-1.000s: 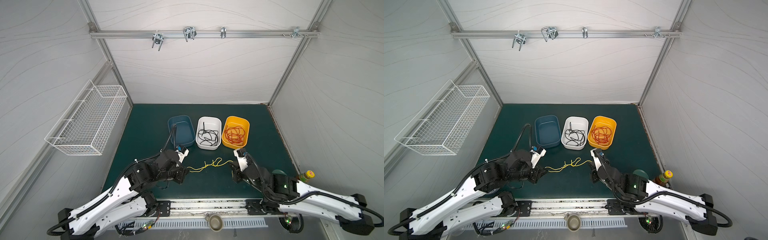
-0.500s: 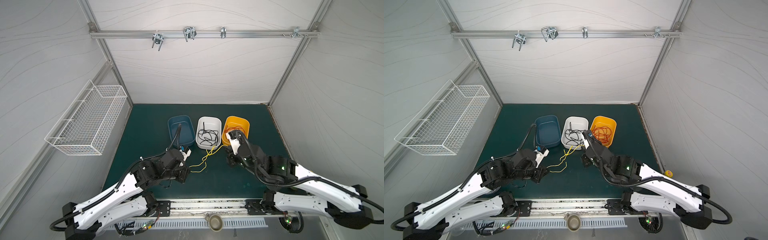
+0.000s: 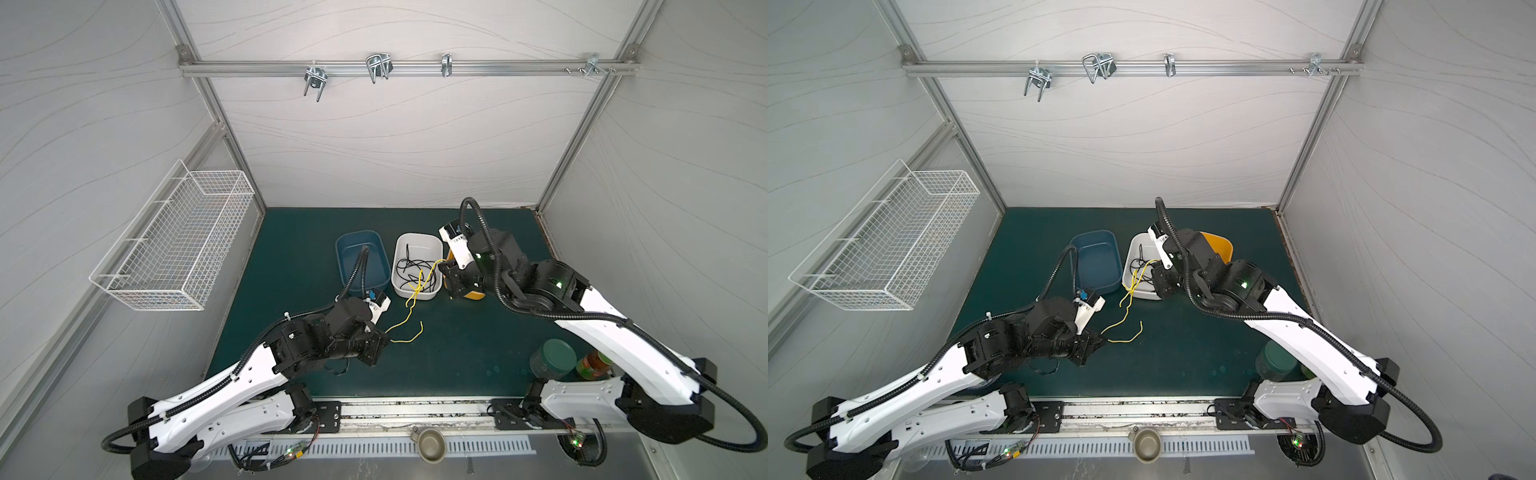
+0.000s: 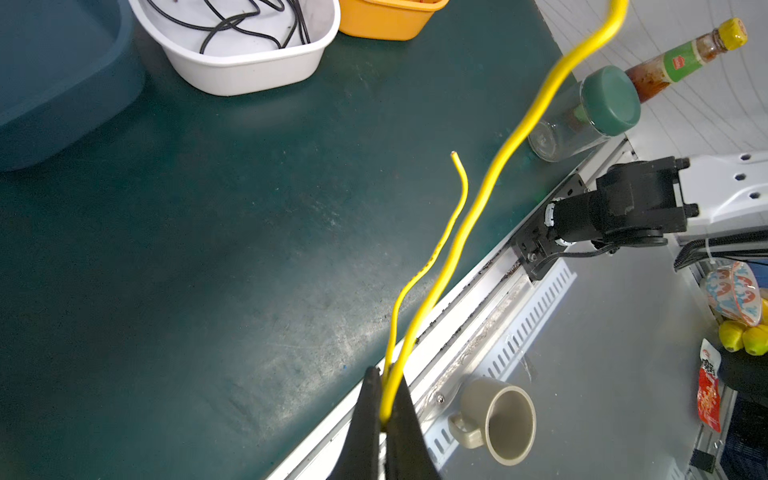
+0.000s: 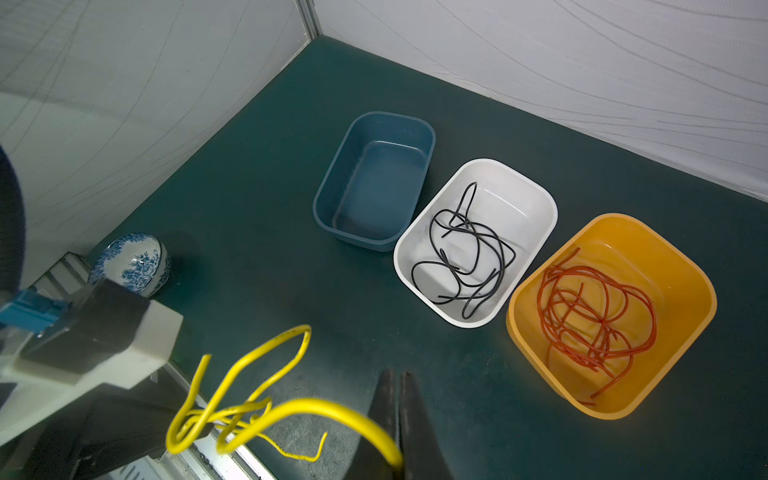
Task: Untangle the cables
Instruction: 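Pull the yellow wire apart with both grippers, stretching it between them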
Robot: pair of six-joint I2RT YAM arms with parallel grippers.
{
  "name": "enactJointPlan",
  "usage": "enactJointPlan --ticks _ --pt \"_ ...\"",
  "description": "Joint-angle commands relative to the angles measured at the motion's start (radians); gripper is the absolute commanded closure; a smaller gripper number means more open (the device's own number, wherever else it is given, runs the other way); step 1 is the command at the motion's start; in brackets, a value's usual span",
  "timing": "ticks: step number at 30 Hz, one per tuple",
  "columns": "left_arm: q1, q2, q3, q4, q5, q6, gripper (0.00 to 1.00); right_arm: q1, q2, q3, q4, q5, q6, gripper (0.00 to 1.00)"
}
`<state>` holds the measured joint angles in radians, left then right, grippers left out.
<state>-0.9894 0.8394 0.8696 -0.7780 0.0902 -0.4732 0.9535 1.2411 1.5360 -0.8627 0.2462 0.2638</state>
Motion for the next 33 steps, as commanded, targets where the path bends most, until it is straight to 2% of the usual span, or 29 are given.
enactJointPlan --ticks 1,6,12,19,25,33 --pt "-0.022 0.003 0.006 -0.084 0.047 0.017 1.0 -0.036 0.019 0.062 0.004 -0.032 -0.006 1.0" --pt "-0.038 0.004 0.012 -0.076 0.096 0.027 1.0 -0.009 -0.001 -0.04 0.049 -0.074 0.028 1.0" --pt "-0.037 0.019 0.03 -0.07 0.159 0.03 1.0 0.101 -0.023 -0.163 0.147 -0.035 0.047 1.0" --pt "-0.037 0.011 0.039 -0.054 0.192 0.019 1.0 0.167 -0.062 -0.286 0.195 0.065 0.095 1.0" --pt "-0.035 0.004 0.038 -0.089 0.137 0.004 1.0 0.237 -0.153 -0.407 0.247 0.109 0.149 1.0" --pt "-0.034 0.015 0.041 -0.078 0.05 -0.022 1.0 0.33 -0.201 -0.512 0.275 0.09 0.226 1.0"
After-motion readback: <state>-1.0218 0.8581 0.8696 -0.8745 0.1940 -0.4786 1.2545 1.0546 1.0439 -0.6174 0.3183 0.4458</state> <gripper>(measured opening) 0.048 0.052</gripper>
